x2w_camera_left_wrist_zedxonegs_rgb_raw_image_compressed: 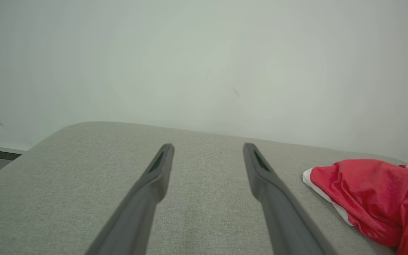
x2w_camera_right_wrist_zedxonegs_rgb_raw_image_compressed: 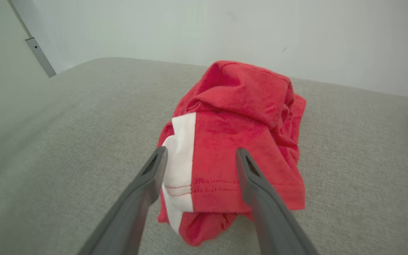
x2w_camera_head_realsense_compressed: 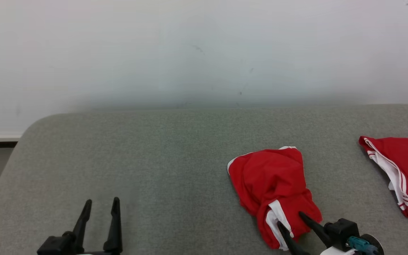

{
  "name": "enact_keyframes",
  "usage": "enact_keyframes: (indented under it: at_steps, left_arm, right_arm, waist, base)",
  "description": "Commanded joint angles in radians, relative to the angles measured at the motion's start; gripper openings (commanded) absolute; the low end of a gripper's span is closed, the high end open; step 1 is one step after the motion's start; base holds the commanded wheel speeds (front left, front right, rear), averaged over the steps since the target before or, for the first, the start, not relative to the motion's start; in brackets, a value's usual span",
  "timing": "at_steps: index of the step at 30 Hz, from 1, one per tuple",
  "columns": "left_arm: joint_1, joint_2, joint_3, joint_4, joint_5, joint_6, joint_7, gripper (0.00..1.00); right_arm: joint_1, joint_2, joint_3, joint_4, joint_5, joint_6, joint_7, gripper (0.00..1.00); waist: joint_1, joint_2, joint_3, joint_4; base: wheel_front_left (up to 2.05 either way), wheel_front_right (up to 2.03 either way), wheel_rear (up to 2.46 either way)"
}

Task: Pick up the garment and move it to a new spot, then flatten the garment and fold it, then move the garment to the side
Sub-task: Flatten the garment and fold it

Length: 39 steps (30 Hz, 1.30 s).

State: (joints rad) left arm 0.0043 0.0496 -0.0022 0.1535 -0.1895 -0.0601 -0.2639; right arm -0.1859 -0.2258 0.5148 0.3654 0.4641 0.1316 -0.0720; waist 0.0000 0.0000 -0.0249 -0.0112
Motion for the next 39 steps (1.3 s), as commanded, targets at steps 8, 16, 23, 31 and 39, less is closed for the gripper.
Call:
enact_keyframes:
  at_steps: [8,16,23,31,39]
  left_arm:
    - [-0.010,0.003,0.006,0.010,-0.022,0.003,0.000,1.00]
    - [-0.002,0.003,-0.003,0.008,-0.037,0.014,0.000,1.00]
    - [-0.003,0.003,-0.009,0.016,-0.042,0.014,0.000,1.00]
    - [-0.016,0.003,-0.019,0.023,-0.043,0.009,0.000,1.00]
    - [-0.040,0.003,-0.023,0.031,-0.034,0.000,0.000,1.00]
  right_arm:
    - [-0.041,0.012,0.014,0.092,-0.044,-0.002,0.067,0.51]
    - [-0.051,0.017,-0.050,0.095,-0.076,-0.002,0.032,0.00]
    - [-0.023,-0.008,-0.139,0.022,-0.015,-0.002,0.053,0.00]
    - [0.024,-0.056,-0.275,0.021,0.075,-0.002,0.138,0.00]
    - [-0.015,-0.027,-0.313,0.122,0.090,-0.002,0.131,1.00]
  waist:
    - [0.0000,0.0000,0.011,0.034]
    - [0.0000,0.0000,0.014,0.015]
    - [0.0000,0.0000,0.013,-0.021]
    - [0.0000,0.0000,0.033,-0.055]
    - [0.0000,0.0000,0.064,-0.056]
  base:
    - [0.00,0.00,0.00]
    - [0.00,0.00,0.00]
    - [0.00,0.00,0.00]
    - [0.00,0.00,0.00]
    - [0.00,0.00,0.00]
